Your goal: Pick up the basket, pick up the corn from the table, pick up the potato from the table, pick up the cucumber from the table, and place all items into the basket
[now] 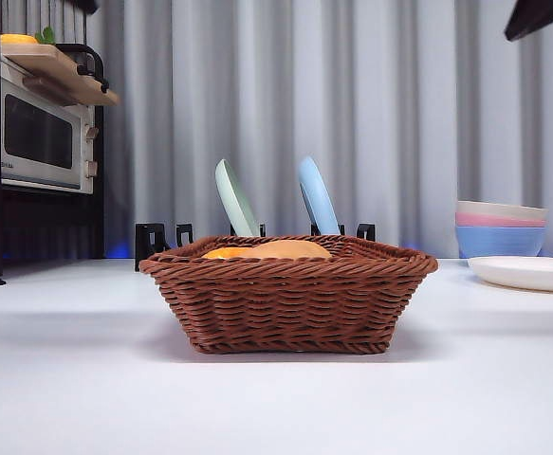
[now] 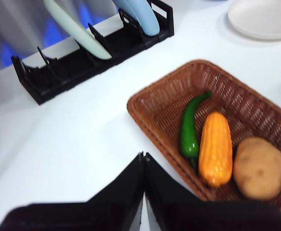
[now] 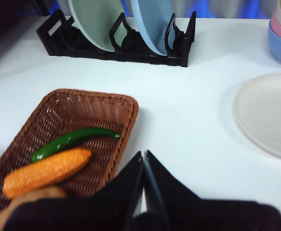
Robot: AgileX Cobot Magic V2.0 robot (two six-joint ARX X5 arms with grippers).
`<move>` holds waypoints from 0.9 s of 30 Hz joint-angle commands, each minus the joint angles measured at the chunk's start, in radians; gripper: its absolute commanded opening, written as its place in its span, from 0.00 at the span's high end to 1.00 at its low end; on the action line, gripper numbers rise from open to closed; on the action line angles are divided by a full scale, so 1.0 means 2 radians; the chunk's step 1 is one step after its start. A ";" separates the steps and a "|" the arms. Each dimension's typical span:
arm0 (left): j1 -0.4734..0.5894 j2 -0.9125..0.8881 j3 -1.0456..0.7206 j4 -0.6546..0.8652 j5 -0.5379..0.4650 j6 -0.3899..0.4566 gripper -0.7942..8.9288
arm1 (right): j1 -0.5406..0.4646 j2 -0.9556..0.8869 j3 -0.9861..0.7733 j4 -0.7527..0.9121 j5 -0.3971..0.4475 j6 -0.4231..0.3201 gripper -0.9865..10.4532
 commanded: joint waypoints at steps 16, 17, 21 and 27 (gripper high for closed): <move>0.001 -0.125 -0.150 0.000 0.004 -0.044 0.92 | -0.003 -0.110 -0.105 0.016 -0.001 0.022 0.91; 0.001 -0.124 -0.150 0.000 0.005 -0.044 0.92 | -0.003 -0.110 -0.105 0.016 0.000 0.022 0.91; 0.001 -0.124 -0.150 0.000 0.005 -0.044 0.92 | -0.003 -0.110 -0.105 0.016 -0.001 0.022 0.91; 0.008 -0.168 -0.150 -0.024 0.004 -0.033 0.92 | -0.003 -0.110 -0.105 0.015 -0.001 0.022 0.91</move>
